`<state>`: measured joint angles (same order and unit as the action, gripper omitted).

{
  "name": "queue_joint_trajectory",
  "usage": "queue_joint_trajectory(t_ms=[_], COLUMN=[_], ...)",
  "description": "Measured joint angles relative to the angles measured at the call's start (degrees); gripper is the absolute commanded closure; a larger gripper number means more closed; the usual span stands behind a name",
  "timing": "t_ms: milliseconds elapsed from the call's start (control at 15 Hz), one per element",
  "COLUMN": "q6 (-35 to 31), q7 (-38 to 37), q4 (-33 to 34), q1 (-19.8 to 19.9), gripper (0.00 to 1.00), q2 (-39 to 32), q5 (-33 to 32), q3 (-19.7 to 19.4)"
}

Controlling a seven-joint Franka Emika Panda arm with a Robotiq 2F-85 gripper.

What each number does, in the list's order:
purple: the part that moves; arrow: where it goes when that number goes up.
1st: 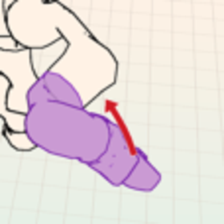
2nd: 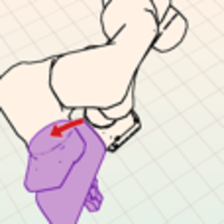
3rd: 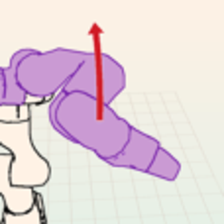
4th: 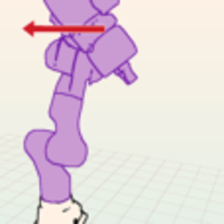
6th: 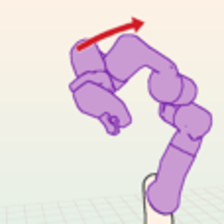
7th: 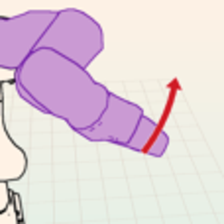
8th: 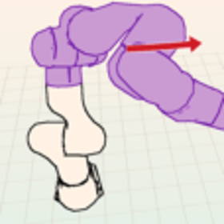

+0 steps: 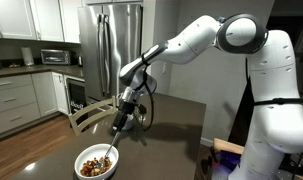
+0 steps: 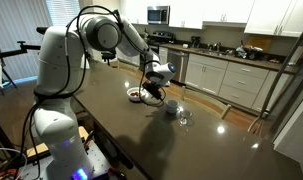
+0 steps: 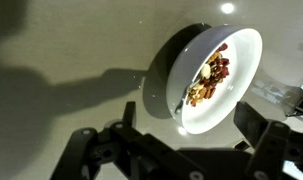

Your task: Get one spoon of the objects from the bowl and put it in the light gray cup

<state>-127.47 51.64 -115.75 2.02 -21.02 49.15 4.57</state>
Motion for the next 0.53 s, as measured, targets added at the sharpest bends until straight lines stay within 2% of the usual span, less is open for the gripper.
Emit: queue_joint_trajectory(t_ms=[533], q6=[2.2], q7=[0.0], q4=[0.8], q1=[0.1], gripper=[0.0], q2=[-3.0], q5=[3.6], q3=[0.7])
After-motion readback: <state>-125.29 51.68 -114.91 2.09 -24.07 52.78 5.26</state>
